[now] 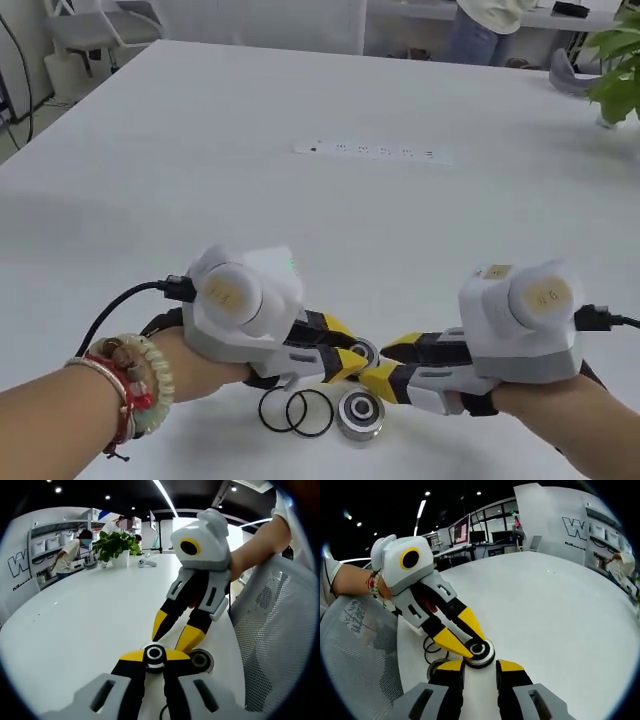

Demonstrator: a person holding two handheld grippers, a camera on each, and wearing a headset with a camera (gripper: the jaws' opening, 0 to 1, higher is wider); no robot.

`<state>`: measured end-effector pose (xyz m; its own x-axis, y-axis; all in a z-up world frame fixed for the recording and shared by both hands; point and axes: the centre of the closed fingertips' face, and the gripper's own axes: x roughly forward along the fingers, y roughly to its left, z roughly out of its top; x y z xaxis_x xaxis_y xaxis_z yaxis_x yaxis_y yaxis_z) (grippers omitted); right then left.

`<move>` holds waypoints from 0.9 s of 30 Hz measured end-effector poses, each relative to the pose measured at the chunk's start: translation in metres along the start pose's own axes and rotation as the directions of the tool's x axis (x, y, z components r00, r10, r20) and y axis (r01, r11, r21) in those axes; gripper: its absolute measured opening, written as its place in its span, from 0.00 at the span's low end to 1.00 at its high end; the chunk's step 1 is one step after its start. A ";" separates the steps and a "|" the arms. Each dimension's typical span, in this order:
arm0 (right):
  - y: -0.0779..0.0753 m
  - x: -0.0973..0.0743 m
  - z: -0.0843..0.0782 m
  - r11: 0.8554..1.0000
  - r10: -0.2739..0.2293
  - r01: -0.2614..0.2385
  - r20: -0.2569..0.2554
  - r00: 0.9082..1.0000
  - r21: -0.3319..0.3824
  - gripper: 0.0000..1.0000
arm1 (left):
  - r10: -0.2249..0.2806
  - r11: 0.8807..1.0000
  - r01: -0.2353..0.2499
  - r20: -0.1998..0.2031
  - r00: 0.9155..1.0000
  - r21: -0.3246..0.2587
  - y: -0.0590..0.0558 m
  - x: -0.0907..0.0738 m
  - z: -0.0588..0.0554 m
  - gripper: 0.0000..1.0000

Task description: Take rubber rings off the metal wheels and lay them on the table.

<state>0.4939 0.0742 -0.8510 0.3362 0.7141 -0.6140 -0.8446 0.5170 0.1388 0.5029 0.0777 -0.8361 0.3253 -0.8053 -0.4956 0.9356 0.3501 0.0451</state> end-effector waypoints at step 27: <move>-0.011 -0.003 -0.006 0.999 -0.044 0.045 -0.057 0.997 0.020 0.00 | 0.006 1.000 -0.006 0.000 1.000 -0.007 0.001 0.000 0.000 0.07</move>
<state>0.4994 0.0639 -0.8550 0.3482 0.6626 -0.6631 -0.8202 0.5578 0.1267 0.5034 0.0781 -0.8365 0.3312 -0.8032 -0.4952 0.9325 0.3586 0.0422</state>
